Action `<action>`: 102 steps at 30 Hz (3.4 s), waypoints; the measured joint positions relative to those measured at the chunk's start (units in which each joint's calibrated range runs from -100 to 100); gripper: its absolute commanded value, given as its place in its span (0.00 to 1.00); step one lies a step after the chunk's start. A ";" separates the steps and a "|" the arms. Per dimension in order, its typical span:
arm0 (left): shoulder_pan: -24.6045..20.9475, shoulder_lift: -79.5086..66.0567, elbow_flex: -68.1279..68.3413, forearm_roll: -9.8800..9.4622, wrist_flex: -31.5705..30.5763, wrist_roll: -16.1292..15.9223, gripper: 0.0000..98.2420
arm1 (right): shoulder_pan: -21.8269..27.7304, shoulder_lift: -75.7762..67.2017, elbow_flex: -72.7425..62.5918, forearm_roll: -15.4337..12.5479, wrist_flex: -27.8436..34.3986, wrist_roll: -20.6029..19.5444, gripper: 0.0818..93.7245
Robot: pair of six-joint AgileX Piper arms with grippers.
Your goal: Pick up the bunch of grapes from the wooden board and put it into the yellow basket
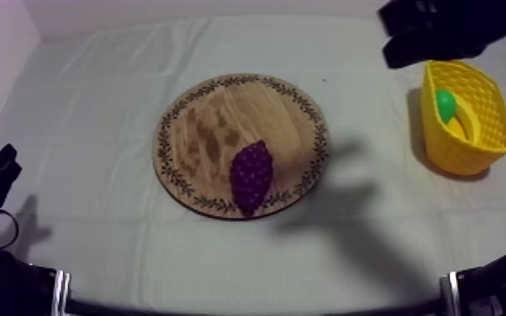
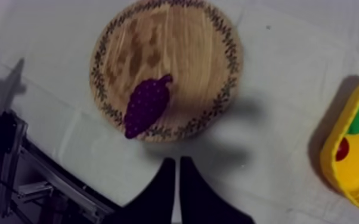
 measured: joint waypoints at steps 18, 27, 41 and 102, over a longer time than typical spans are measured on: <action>0.00 0.00 0.00 0.00 0.10 0.00 0.00 | -2.03 29.04 -17.71 -2.24 4.62 -7.17 0.00; 0.00 0.00 0.00 0.00 0.10 0.00 0.00 | -2.29 36.54 -25.14 -2.62 5.88 -7.84 0.17; 0.00 0.00 0.00 0.00 0.04 0.00 0.00 | -1.86 35.66 -24.85 -3.78 6.16 -9.59 0.61; 0.00 0.00 0.00 0.00 0.04 0.00 0.00 | -3.95 66.45 -29.76 -9.47 0.77 -11.77 0.60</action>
